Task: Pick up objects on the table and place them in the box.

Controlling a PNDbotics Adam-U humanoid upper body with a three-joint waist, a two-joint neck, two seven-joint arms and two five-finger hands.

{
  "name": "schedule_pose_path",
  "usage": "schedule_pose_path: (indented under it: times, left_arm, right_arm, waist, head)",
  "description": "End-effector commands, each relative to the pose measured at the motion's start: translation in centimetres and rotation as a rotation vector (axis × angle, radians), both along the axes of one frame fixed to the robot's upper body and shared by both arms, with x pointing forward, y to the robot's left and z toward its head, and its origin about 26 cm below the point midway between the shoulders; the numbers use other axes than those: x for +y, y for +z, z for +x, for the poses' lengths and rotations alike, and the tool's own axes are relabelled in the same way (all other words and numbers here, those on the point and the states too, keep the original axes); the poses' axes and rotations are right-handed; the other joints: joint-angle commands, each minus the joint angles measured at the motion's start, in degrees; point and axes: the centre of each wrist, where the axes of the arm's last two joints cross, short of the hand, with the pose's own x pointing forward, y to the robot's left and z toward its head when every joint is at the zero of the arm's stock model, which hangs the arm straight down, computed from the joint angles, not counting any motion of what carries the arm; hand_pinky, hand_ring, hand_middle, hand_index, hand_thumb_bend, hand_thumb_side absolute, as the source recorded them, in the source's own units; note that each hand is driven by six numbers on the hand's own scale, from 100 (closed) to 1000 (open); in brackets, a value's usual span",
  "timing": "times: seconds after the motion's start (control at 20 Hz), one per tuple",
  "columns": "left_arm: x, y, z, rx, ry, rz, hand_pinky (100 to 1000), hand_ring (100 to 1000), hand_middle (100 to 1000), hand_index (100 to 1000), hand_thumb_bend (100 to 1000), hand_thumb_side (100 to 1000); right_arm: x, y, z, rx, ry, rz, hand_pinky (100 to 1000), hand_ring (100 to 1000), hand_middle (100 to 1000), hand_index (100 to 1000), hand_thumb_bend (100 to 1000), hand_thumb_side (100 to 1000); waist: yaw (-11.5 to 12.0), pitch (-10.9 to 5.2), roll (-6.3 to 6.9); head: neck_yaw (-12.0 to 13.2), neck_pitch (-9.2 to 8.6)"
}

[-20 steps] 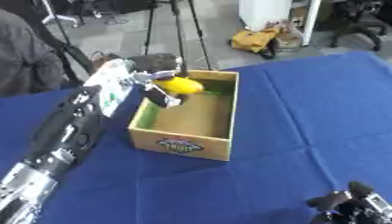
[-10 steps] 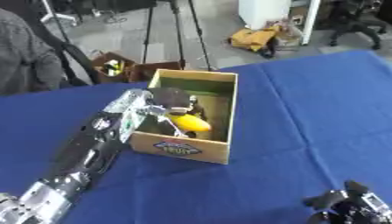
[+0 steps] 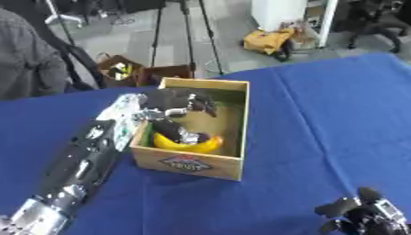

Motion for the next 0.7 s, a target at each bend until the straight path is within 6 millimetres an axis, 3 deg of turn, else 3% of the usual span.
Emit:
schedule_pose_path:
  times: [0.05,0.35,0.55,0.7]
  left_arm:
    - [1.8,2.0,-0.8,-0.103,-0.005,-0.134,856,784,766,836,100,1000]
    - [3.8,-0.4,-3.1,-0.178,-0.051,-0.339,823,744,723,807,161,930]
    - [5.5,-2.3,-5.0,-0.205,0.005,-0.489,809,726,705,803,212,961]
    - [6.5,-4.5,-6.2,-0.188,0.062,-0.582,808,724,704,803,219,970]
  right_arm:
    - [-0.3,0.7,0.1,-0.024,-0.014,0.009,530,702,493,531,100,925]
    - [-0.8,1.0,0.1,-0.038,-0.043,0.013,530,703,493,532,100,920]
    - [-1.2,1.2,0.1,-0.048,-0.06,0.014,530,704,493,532,100,916]
    - [-1.3,1.4,0.1,-0.053,-0.065,0.016,530,704,493,532,100,915]
  waist:
    - [0.5,-0.83,-0.65]
    - [3.34,-0.61,-0.86]
    - [5.84,-0.47,-1.03]
    - [6.24,-0.53,-1.02]
  head:
    - [-0.71,-0.74]
    - [-2.07,-0.47]
    - [-2.93,-0.29]
    - [-3.09,-0.34]
